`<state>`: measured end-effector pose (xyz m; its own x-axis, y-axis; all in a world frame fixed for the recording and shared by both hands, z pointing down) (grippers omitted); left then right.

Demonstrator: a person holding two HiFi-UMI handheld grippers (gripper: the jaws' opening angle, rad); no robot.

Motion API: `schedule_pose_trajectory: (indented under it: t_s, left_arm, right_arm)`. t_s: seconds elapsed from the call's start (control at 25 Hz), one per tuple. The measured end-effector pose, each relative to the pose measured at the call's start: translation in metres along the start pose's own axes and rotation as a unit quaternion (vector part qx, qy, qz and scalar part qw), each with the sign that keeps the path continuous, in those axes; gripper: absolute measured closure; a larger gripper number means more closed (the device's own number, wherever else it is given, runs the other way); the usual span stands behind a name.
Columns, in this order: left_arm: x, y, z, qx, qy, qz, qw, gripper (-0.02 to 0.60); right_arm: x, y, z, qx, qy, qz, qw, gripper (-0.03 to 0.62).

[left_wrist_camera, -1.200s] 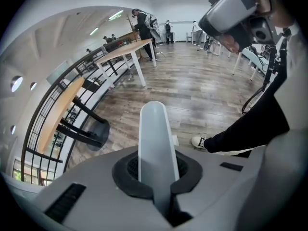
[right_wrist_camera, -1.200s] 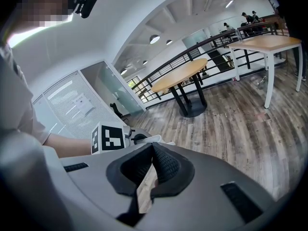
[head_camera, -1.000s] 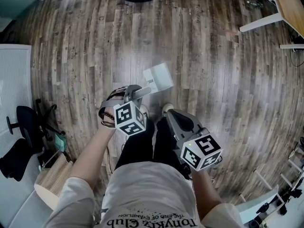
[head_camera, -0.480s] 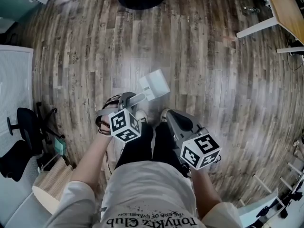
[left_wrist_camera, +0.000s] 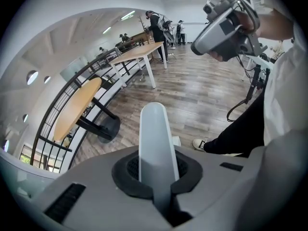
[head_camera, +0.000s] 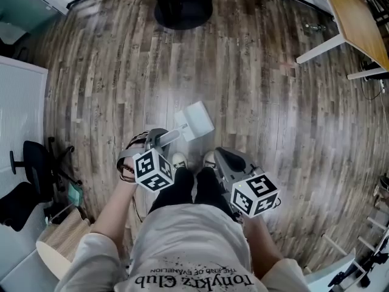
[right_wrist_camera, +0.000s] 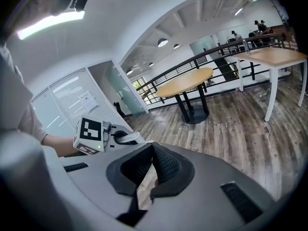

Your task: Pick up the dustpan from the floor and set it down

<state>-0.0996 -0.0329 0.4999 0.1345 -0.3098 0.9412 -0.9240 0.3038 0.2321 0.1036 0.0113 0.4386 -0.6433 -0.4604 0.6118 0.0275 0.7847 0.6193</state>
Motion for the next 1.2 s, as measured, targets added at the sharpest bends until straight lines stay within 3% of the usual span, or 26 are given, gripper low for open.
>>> schedule_pose_trajectory:
  t_s: [0.6,1.2]
  left_arm:
    - [-0.094,-0.004,-0.011,-0.017,0.006,-0.014,0.9997,0.546]
    - [-0.128,-0.006,-0.017,-0.012,-0.001,-0.017,0.9998,0.545]
  right_arm:
    - [-0.033,0.002,0.026,-0.033,-0.004,-0.006,0.999,0.572]
    - [-0.041,0.012,0.041,-0.04,-0.012,0.0,0.999,0.571]
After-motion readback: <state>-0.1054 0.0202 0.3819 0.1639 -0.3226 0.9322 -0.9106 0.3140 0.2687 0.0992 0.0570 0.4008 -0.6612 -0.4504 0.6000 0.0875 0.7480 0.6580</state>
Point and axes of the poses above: the fingertips, and each gripper's own axes: x forward along the fingers, z to its left, y out of its underside, the point moved 8 cm from there along -x, backward along the fingers, and after that the axes turned 8 degrees about z, right-handed, at the moved point
